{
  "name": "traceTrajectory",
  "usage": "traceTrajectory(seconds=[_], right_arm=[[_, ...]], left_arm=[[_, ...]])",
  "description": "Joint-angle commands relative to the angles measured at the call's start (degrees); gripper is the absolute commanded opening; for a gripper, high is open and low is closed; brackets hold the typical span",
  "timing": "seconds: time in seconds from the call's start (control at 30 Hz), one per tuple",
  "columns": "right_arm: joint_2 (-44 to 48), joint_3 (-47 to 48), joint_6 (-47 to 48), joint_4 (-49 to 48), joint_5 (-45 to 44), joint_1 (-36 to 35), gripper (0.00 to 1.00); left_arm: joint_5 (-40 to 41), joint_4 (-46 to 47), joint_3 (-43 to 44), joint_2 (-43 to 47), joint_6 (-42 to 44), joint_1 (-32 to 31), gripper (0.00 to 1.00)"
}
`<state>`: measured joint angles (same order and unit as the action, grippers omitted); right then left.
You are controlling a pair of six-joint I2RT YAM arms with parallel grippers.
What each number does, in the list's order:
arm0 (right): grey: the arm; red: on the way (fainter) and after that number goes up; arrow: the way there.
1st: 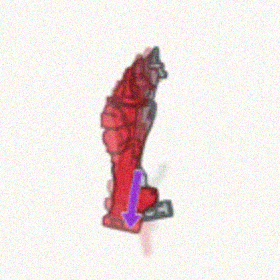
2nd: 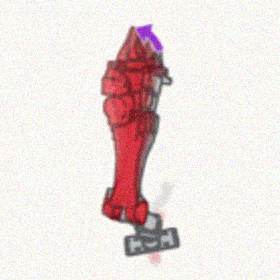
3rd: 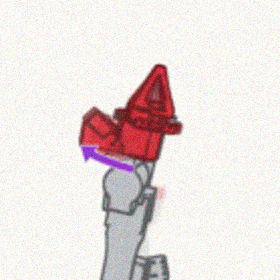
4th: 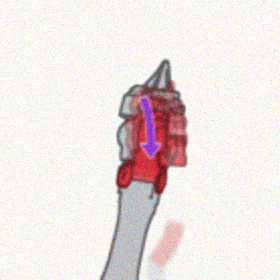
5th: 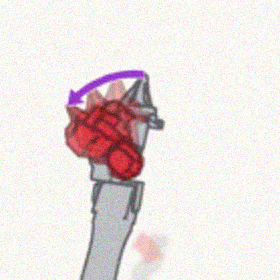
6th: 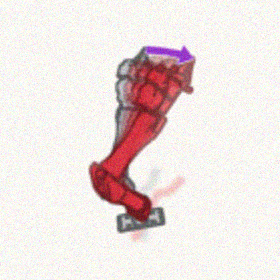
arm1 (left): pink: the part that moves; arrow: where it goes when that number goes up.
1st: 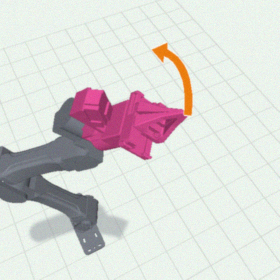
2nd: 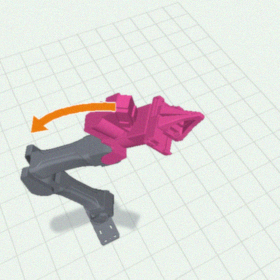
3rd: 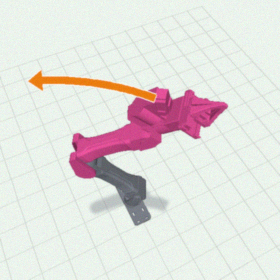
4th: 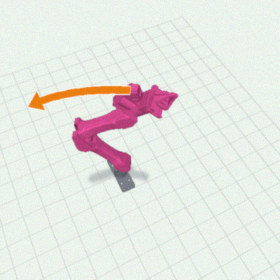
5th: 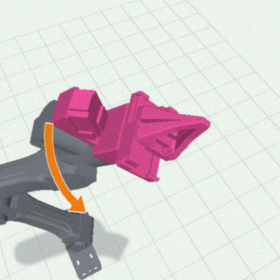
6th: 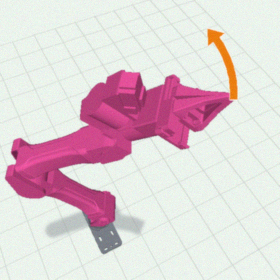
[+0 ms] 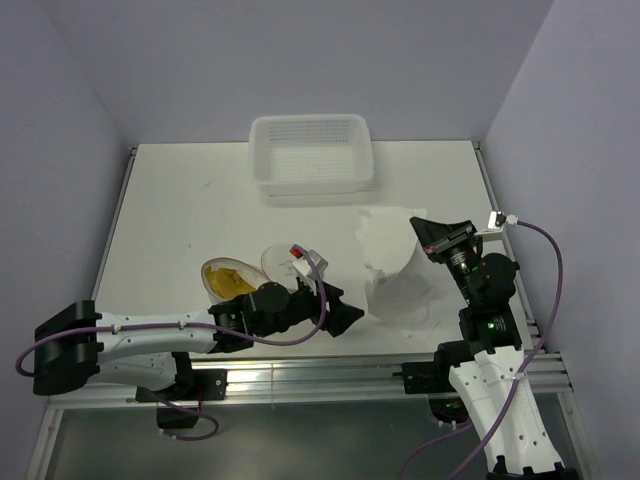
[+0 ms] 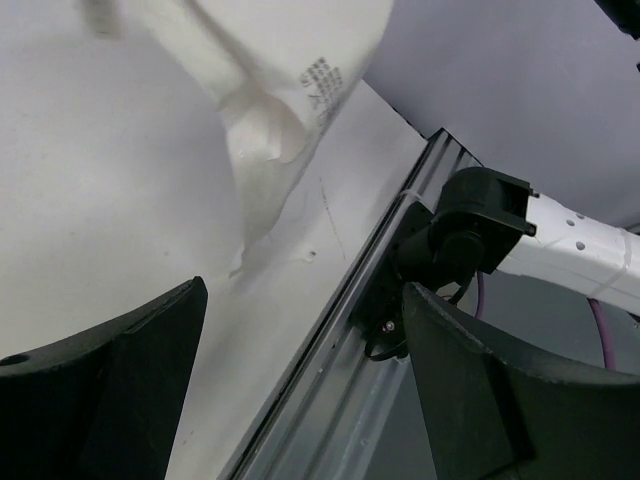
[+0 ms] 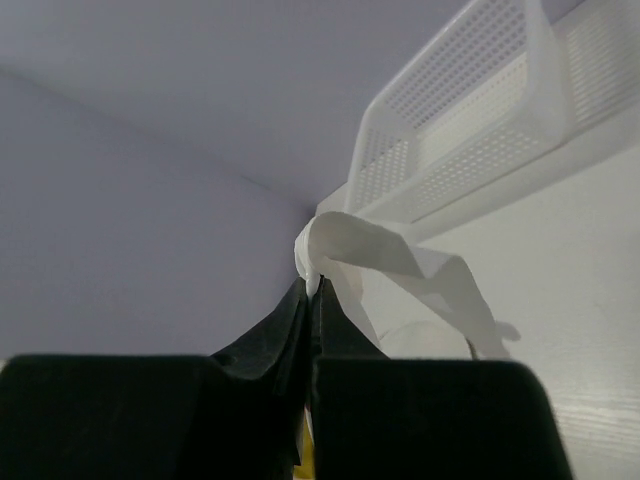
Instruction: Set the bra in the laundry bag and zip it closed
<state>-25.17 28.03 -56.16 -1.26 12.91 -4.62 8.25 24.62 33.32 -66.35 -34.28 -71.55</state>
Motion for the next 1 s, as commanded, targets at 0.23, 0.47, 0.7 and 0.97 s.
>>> traceTrajectory(seconds=[0.23,0.47,0.7,0.97], right_arm=[[1.70,3.35,-9.14,-4.36,6.78,-0.30,0.00],[2.32,2.64,-10.72,-4.81,7.48,-0.21,0.00],[1.00,1.24,-11.69,-6.83,8.54,-0.21,0.00],[-3.30,-1.66,-5.63,-6.74,8.54,-0.30,0.00]], left_arm=[[8.09,9.39,8.07,-8.62,8.53,-3.33,0.85],[7.65,9.66,11.94,-13.98,9.06,-3.33,0.75],[10.99,9.48,11.07,-13.02,8.88,-3.33,0.00],[6.87,2.38,10.89,-3.90,9.58,-3.33,0.00]])
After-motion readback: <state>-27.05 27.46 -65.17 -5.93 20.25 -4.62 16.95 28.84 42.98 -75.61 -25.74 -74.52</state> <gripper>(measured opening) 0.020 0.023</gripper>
